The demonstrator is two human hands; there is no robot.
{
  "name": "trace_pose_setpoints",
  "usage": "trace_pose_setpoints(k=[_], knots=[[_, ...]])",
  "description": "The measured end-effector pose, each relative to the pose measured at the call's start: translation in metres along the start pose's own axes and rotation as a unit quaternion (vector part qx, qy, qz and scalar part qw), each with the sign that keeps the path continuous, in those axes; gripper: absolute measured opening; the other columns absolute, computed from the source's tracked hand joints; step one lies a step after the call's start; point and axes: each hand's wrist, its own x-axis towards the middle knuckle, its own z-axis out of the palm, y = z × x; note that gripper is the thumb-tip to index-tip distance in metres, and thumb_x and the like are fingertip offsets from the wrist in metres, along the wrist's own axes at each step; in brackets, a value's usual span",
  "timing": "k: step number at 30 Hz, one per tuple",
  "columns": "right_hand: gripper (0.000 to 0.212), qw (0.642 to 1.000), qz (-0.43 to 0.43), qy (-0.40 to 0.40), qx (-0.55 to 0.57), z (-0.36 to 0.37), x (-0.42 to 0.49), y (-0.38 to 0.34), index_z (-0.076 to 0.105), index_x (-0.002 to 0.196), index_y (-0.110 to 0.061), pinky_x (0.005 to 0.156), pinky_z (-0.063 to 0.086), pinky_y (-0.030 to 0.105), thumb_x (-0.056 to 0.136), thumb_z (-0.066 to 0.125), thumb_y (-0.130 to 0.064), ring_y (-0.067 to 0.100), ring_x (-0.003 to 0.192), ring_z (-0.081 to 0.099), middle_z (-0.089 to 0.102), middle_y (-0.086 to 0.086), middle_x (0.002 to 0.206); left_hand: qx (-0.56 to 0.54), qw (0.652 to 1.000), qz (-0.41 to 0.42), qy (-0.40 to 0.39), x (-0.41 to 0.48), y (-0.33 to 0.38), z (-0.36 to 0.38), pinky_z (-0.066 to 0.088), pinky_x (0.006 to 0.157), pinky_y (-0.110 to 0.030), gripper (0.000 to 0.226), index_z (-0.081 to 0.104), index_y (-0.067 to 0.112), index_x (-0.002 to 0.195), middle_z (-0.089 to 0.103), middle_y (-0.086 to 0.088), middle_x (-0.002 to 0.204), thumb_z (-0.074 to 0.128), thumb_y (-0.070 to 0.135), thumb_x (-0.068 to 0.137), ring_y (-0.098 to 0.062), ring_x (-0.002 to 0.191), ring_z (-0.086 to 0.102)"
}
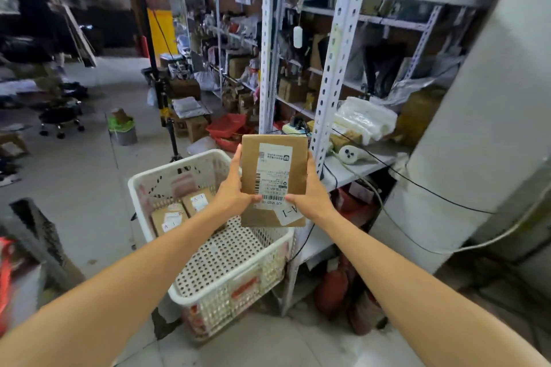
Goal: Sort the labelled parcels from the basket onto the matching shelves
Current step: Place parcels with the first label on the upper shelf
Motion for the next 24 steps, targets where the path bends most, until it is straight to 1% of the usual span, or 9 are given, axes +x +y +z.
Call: trace_pose_setpoints(k=[3, 5, 6, 9, 12, 14, 19, 22, 24], knots=[[0.111, 0.999, 0.005, 0.033, -0.001, -0.025, -0.016, 0.008, -0.005, 0.154, -0.027, 0.095, 0.037, 0.018, 0.079, 0.072, 0.002, 0.013, 0.127, 0.044, 0.044, -0.003, 0.139, 0.006, 1.0, 0.008, -0.019, -0.003, 0.013, 0.026, 0.047, 0.099, -0.05, 0.132, -0.013, 0.059, 0.14, 0.05, -0.002, 0.141, 0.079, -0.004, 0.07, -0.019, 0.121, 0.054], [0.11, 0.999, 0.018, 0.049, 0.011, -0.041, -0.024, 0.015, 0.001, 0.154, -0.029, 0.1, 0.044, 0.03, 0.076, 0.072, 0.004, 0.017, 0.125, 0.049, 0.048, 0.001, 0.139, -0.003, 1.0, -0.001, -0.028, -0.004, 0.024, 0.046, 0.045, 0.102, -0.052, 0.133, -0.013, 0.057, 0.141, 0.044, 0.0, 0.145, 0.079, -0.005, 0.068, -0.02, 0.126, 0.048], [0.109, 0.998, 0.02, 0.057, 0.008, -0.049, -0.028, 0.019, 0.003, 0.154, -0.028, 0.099, 0.045, 0.031, 0.076, 0.07, 0.006, 0.017, 0.123, 0.051, 0.05, 0.002, 0.138, -0.011, 0.999, -0.002, -0.032, -0.006, 0.028, 0.058, 0.043, 0.104, -0.051, 0.133, -0.013, 0.055, 0.143, 0.042, 0.001, 0.146, 0.079, -0.005, 0.068, -0.021, 0.129, 0.045], [0.105, 0.995, 0.033, 0.098, -0.007, -0.082, -0.043, 0.029, 0.004, 0.154, -0.028, 0.098, 0.042, 0.03, 0.078, 0.067, 0.008, 0.011, 0.115, 0.05, 0.052, -0.001, 0.13, -0.001, 0.998, 0.02, -0.059, -0.009, 0.048, 0.093, 0.04, 0.106, -0.046, 0.123, -0.01, 0.042, 0.15, 0.046, -0.002, 0.143, 0.076, -0.003, 0.075, -0.022, 0.13, 0.045], [0.106, 0.989, 0.06, 0.134, -0.004, -0.123, -0.061, 0.044, 0.003, 0.152, -0.029, 0.102, 0.041, 0.033, 0.078, 0.068, 0.007, 0.01, 0.115, 0.046, 0.046, -0.007, 0.124, 0.013, 0.991, 0.057, -0.122, -0.002, 0.076, 0.129, 0.041, 0.104, -0.043, 0.116, -0.011, 0.039, 0.15, 0.042, -0.001, 0.146, 0.072, -0.002, 0.08, -0.021, 0.131, 0.045], [0.11, 0.985, 0.075, 0.158, -0.01, -0.151, -0.073, 0.053, -0.001, 0.152, -0.032, 0.102, 0.045, 0.041, 0.076, 0.067, 0.01, 0.015, 0.12, 0.048, 0.046, -0.005, 0.132, 0.016, 0.985, 0.073, -0.158, 0.005, 0.093, 0.155, 0.04, 0.104, -0.045, 0.116, -0.011, 0.041, 0.15, 0.038, -0.003, 0.15, 0.071, -0.003, 0.081, -0.023, 0.133, 0.042], [0.121, 0.965, 0.117, 0.233, 0.017, -0.217, -0.109, 0.072, -0.011, 0.149, -0.043, 0.095, 0.051, 0.043, 0.071, 0.057, 0.02, 0.02, 0.124, 0.048, 0.042, -0.003, 0.138, 0.029, 0.963, 0.117, -0.242, 0.023, 0.134, 0.231, 0.041, 0.105, -0.049, 0.116, -0.008, 0.043, 0.15, 0.043, -0.007, 0.147, 0.069, -0.005, 0.077, -0.028, 0.133, 0.042], [0.12, 0.945, 0.135, 0.297, 0.039, -0.253, -0.135, 0.079, -0.007, 0.151, -0.041, 0.101, 0.046, 0.05, 0.07, 0.053, 0.023, 0.022, 0.133, 0.041, 0.036, -0.001, 0.146, 0.004, 0.942, 0.146, -0.304, 0.027, 0.162, 0.28, 0.037, 0.109, -0.046, 0.113, -0.006, 0.04, 0.151, 0.035, -0.007, 0.151, 0.064, -0.012, 0.078, -0.026, 0.138, 0.035], [0.116, 0.925, 0.156, 0.344, 0.046, -0.274, -0.151, 0.082, -0.007, 0.151, -0.039, 0.102, 0.044, 0.055, 0.072, 0.052, 0.022, 0.023, 0.136, 0.039, 0.034, 0.001, 0.149, -0.021, 0.918, 0.163, -0.36, 0.028, 0.181, 0.312, 0.039, 0.107, -0.049, 0.113, -0.005, 0.041, 0.15, 0.03, -0.008, 0.153, 0.062, -0.015, 0.078, -0.028, 0.139, 0.034]])
